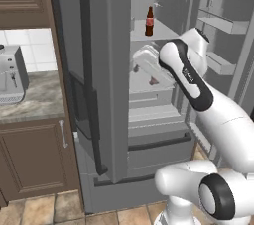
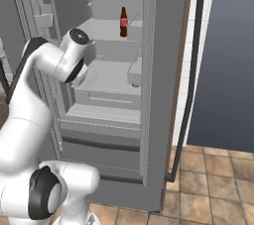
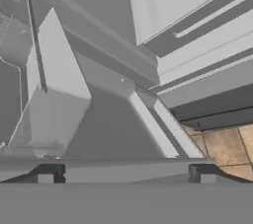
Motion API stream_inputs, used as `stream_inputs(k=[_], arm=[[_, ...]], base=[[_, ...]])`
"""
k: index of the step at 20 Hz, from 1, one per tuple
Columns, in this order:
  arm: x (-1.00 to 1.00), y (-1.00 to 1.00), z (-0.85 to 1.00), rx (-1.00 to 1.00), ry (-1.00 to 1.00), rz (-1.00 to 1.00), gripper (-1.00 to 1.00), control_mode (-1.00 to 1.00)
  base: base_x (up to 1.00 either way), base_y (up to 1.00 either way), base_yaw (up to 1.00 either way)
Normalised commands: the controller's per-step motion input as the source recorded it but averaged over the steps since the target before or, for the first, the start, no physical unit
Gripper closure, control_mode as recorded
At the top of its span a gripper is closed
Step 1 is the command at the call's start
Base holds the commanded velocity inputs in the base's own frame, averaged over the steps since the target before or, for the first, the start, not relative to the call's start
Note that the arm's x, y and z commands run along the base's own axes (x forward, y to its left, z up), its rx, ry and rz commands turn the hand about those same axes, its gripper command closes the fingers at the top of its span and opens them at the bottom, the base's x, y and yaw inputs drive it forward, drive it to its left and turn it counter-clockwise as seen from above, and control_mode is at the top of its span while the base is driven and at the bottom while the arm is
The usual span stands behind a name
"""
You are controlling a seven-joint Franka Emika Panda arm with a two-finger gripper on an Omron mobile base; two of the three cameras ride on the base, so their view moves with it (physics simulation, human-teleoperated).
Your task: Open the fridge, grab two sodas, and place both sodas inside the bowl with ice on the dining counter.
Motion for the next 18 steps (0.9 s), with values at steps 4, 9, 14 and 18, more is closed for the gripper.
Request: stream_inputs(k=[4,9,14,18], arm=[[0.32,0.38,-0.34,0.13,0.14,0.03,-1.0,-1.0],[0.06,0.54,-0.34,0.11,0.05,0.0,-1.0,-1.0],[-0.17,0.63,-0.26,0.07,0.01,0.0,-1.0,-1.0],[-0.6,0.75,-0.31,0.01,0.0,0.01,-1.0,-1.0]], base=[[0.0,0.0,0.0],[0.0,0.0,0.0],[0.0,0.0,0.0],[0.0,0.0,0.0]])
